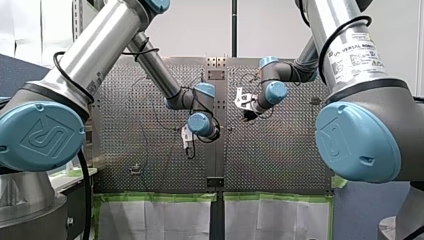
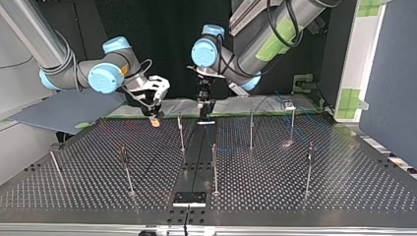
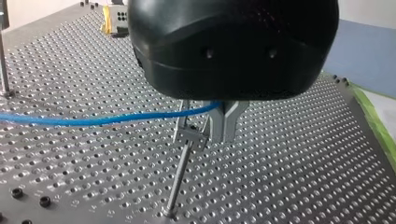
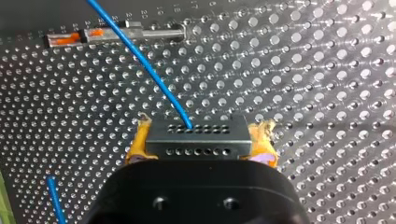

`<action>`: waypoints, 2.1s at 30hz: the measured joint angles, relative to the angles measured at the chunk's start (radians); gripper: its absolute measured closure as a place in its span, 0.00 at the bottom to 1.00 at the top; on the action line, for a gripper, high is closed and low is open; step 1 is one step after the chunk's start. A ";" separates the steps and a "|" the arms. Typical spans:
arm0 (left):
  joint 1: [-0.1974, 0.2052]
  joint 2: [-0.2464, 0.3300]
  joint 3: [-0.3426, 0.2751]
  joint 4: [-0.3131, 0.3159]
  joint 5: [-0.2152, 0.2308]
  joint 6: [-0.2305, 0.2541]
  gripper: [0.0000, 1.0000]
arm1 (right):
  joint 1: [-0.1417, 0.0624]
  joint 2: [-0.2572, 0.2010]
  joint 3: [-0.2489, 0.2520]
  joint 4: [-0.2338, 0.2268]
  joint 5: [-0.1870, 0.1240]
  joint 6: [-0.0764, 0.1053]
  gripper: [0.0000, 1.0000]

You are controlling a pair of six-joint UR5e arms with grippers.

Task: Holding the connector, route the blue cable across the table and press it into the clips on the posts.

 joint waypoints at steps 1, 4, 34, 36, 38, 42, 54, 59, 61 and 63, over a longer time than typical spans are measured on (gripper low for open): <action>0.000 0.000 0.004 0.001 0.005 -0.002 1.00 | -0.001 0.002 0.000 -0.002 0.000 0.001 1.00; 0.000 -0.001 0.019 0.003 0.024 -0.010 1.00 | -0.005 0.018 0.001 -0.007 0.001 0.003 1.00; 0.035 -0.125 0.168 -0.016 0.089 -0.038 1.00 | -0.046 0.090 0.001 -0.071 -0.002 0.015 1.00; 0.042 -0.125 0.177 -0.017 0.096 -0.038 1.00 | -0.049 0.091 0.001 -0.079 -0.006 0.020 1.00; 0.050 -0.125 0.185 -0.018 0.103 -0.038 1.00 | -0.053 0.092 0.001 -0.090 -0.012 0.030 1.00; 0.062 -0.140 0.206 -0.030 0.118 -0.033 1.00 | -0.062 0.094 0.001 -0.106 -0.017 0.045 1.00; 0.098 -0.192 0.302 -0.092 0.125 -0.023 1.00 | -0.092 0.136 -0.005 -0.135 -0.021 0.053 1.00; 0.109 -0.193 0.343 -0.134 0.119 -0.012 1.00 | -0.104 0.144 -0.017 -0.140 -0.022 0.053 1.00; 0.109 -0.193 0.351 -0.150 0.112 -0.008 0.97 | -0.109 0.145 -0.024 -0.141 -0.023 0.053 1.00; 0.105 -0.193 0.355 -0.168 0.097 -0.002 0.72 | -0.114 0.145 -0.029 -0.141 -0.024 0.053 1.00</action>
